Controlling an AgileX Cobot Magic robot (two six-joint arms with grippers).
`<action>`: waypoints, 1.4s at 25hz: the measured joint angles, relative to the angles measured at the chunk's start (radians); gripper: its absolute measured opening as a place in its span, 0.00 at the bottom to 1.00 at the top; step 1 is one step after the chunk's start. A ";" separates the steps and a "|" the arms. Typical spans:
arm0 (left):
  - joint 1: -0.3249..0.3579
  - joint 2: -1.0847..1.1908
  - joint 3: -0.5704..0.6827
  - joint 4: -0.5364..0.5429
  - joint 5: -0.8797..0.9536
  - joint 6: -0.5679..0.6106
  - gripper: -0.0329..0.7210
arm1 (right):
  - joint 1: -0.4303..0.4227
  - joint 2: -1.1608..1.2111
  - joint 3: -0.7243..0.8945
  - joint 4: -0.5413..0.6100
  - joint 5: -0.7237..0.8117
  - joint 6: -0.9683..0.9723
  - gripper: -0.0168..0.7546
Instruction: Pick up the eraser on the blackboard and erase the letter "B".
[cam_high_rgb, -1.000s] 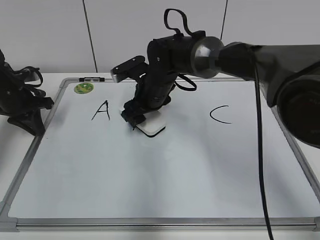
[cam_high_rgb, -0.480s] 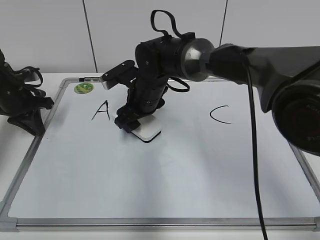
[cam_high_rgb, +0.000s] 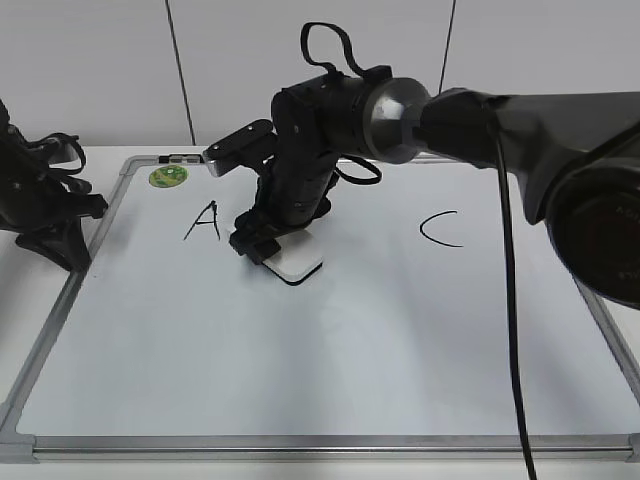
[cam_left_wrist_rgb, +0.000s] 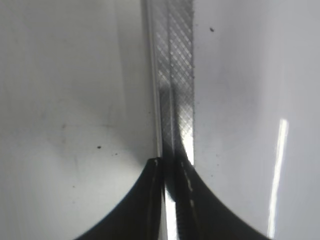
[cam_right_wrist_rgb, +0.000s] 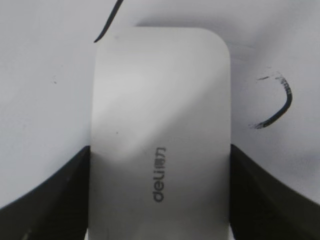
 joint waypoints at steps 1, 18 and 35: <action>0.002 0.000 0.000 0.000 0.000 0.000 0.11 | -0.004 0.000 0.000 0.000 -0.004 0.013 0.71; 0.008 0.002 0.000 -0.006 0.001 0.000 0.11 | -0.136 0.005 0.004 -0.065 -0.112 0.090 0.71; 0.008 0.002 0.000 -0.006 0.004 0.000 0.11 | -0.160 -0.112 -0.133 -0.118 0.196 0.053 0.70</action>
